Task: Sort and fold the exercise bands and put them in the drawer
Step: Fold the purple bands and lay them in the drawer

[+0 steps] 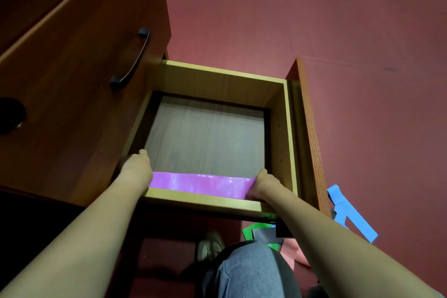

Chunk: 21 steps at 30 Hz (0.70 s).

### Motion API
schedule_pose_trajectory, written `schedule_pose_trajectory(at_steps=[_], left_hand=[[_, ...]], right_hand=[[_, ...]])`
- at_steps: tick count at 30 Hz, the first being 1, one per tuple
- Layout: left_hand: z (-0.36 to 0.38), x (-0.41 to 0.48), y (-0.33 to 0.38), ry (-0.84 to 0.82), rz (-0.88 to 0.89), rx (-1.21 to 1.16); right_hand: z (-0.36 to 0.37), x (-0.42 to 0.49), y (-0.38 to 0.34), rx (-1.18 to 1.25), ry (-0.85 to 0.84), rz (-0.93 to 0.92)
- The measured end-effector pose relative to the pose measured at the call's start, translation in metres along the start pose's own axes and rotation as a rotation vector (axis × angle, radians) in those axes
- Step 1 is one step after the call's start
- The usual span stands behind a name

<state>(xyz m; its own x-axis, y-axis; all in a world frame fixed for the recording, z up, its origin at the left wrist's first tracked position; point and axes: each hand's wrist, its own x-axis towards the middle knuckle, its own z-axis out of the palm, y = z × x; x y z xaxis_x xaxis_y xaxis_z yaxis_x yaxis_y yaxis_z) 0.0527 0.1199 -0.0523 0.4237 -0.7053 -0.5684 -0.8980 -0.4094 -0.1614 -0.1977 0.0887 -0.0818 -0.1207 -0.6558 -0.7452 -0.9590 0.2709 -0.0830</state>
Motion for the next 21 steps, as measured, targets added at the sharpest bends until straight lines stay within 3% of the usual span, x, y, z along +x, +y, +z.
schedule_pose_trajectory(at_steps=[4, 8, 11, 15, 21], left_hand=[[-0.011, -0.011, 0.016, 0.275, 0.128, 0.066], [-0.025, -0.039, 0.058, 0.397, 0.331, -0.336], [-0.039, -0.070, 0.094, 0.439, 0.484, -0.510], [-0.055, -0.108, 0.142, 0.410, 0.717, -0.825], [-0.052, -0.170, 0.238, 0.198, 0.841, -1.362]], right_hand=[[-0.007, -0.004, 0.000, -0.116, 0.110, -0.105], [-0.040, -0.028, -0.002, -0.060, 0.203, -0.290], [-0.073, -0.062, 0.004, 0.078, 0.277, -0.520], [-0.113, -0.111, 0.055, 0.180, 0.473, -0.752], [-0.128, -0.098, 0.194, 0.275, 0.529, -0.486]])
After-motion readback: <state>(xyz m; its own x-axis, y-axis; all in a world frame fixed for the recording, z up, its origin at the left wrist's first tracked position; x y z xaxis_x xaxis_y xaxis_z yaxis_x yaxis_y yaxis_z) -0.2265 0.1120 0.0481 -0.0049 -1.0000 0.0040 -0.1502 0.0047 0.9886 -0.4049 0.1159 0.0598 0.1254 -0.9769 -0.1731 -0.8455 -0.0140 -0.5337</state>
